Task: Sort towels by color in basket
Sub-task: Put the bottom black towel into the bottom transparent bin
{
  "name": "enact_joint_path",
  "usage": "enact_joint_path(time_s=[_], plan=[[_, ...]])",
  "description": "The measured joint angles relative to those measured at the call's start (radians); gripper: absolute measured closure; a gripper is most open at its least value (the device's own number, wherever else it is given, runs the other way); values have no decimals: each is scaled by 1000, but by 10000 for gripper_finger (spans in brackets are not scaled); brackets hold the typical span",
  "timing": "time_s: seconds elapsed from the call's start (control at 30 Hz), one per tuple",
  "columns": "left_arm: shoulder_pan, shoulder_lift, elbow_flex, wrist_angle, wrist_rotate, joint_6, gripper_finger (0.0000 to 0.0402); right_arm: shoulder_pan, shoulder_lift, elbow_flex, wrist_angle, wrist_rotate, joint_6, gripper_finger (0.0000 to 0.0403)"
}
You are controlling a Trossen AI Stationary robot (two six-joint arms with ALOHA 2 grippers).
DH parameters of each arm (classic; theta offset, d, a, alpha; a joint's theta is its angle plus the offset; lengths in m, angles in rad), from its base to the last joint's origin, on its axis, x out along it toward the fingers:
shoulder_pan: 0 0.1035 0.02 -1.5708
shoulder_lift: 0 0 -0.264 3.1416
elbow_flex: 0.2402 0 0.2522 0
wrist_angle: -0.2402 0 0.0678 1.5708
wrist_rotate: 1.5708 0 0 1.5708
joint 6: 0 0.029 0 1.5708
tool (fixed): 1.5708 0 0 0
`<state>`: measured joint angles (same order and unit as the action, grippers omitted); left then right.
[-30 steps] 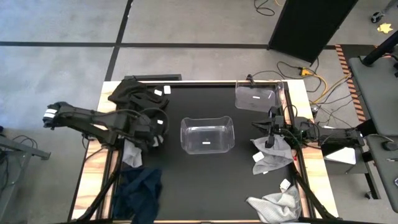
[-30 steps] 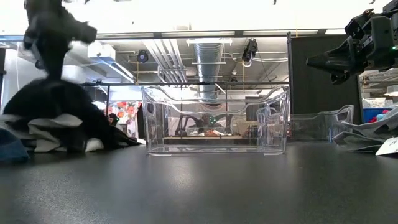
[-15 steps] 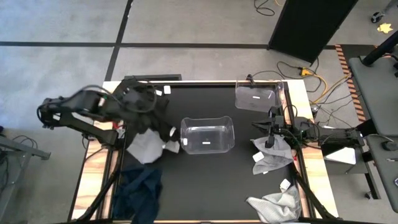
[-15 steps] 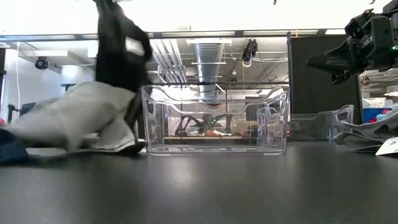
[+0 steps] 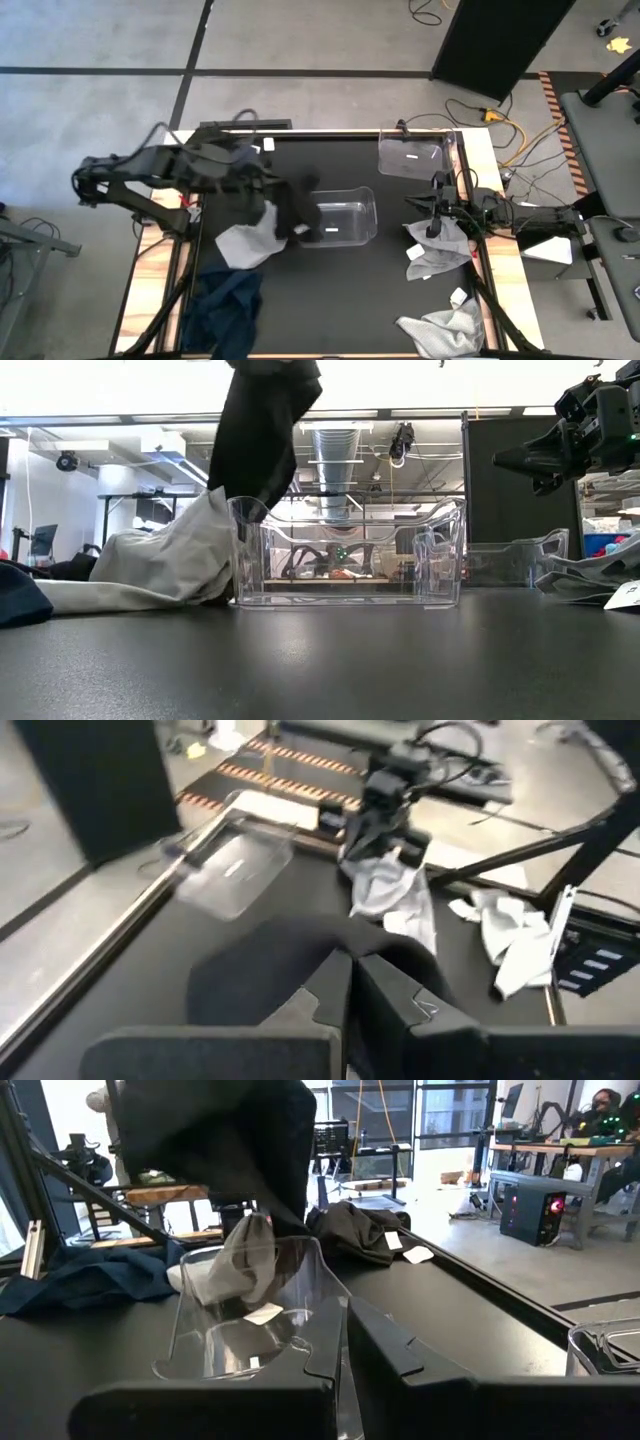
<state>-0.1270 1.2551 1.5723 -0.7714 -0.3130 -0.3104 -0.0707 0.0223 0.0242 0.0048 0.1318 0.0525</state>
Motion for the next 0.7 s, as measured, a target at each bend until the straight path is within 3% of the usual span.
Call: enact_joint_path(time_s=[0.17, 0.43, 0.7], plan=[[15, 94, 118, 80, 62, 100, 402, 0, 0, 0, 0, 0, 0, 390], [24, 225, 449, 9, 90, 171, 402, 0, 0, 0, 0, 0, 0, 390], [32, 335, 666, -20, 95, 211, 402, 0, 0, 0, 0, 0, 0, 390]])
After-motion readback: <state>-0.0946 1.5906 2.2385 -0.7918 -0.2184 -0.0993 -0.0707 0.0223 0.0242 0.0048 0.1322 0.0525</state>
